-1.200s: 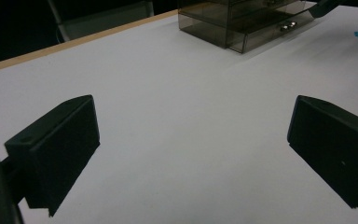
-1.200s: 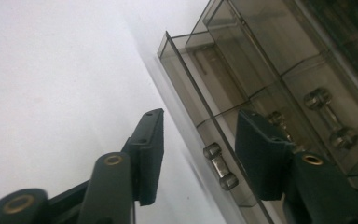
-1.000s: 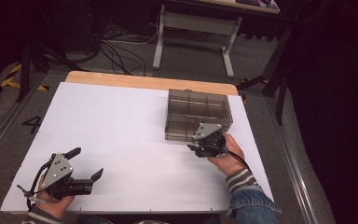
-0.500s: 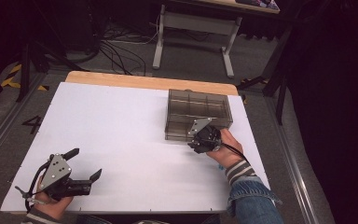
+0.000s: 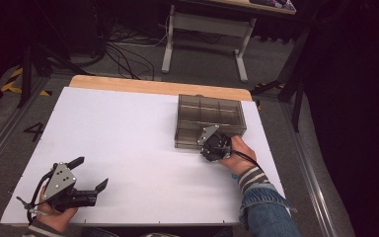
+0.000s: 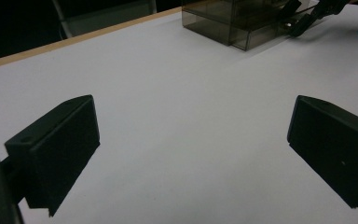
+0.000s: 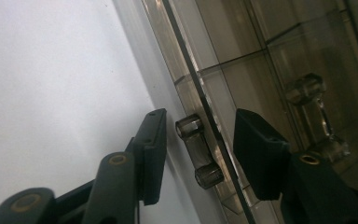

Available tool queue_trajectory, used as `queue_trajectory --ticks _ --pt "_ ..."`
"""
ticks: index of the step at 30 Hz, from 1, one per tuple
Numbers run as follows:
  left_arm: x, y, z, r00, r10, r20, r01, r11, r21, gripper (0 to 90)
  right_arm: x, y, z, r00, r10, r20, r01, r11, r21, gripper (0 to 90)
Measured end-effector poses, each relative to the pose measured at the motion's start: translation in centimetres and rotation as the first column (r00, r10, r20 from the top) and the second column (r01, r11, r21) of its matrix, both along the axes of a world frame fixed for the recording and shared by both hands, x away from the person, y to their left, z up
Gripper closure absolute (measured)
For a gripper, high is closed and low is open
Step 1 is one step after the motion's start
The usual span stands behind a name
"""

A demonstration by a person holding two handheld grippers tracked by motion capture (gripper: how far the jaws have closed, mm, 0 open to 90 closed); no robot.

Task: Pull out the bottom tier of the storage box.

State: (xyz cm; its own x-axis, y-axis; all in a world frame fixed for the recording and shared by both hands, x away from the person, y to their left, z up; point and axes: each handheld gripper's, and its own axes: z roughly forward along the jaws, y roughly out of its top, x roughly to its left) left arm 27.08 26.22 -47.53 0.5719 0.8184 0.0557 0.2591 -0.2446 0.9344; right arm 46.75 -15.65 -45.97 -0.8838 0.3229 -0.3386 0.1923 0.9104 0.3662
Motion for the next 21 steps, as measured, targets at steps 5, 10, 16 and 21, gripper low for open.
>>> queue_trajectory --ticks 5,10,16,21 --pt "0.0 0.0 0.0 1.0 -0.001 -0.003 0.001 1.0 -0.002 2.9 0.3 0.0 -0.2 0.9999 0.008 -0.011 -0.008 1.0 0.0 64.2" --pt "0.0 0.0 0.0 1.0 -0.001 -0.001 0.001 1.0 -0.003 2.8 -0.1 0.1 0.0 0.9999 0.01 -0.01 -0.01 1.0 -0.004 65.7" --pt "0.1 -0.1 0.0 1.0 -0.006 -0.001 0.006 1.0 0.002 2.9 -0.8 0.2 0.5 0.9996 0.02 -0.022 -0.02 1.0 -0.001 65.9" --pt "0.1 -0.2 0.0 1.0 -0.008 -0.002 0.008 1.0 0.001 2.9 -1.4 0.1 0.8 0.999 0.019 -0.04 -0.019 1.0 0.008 65.9"
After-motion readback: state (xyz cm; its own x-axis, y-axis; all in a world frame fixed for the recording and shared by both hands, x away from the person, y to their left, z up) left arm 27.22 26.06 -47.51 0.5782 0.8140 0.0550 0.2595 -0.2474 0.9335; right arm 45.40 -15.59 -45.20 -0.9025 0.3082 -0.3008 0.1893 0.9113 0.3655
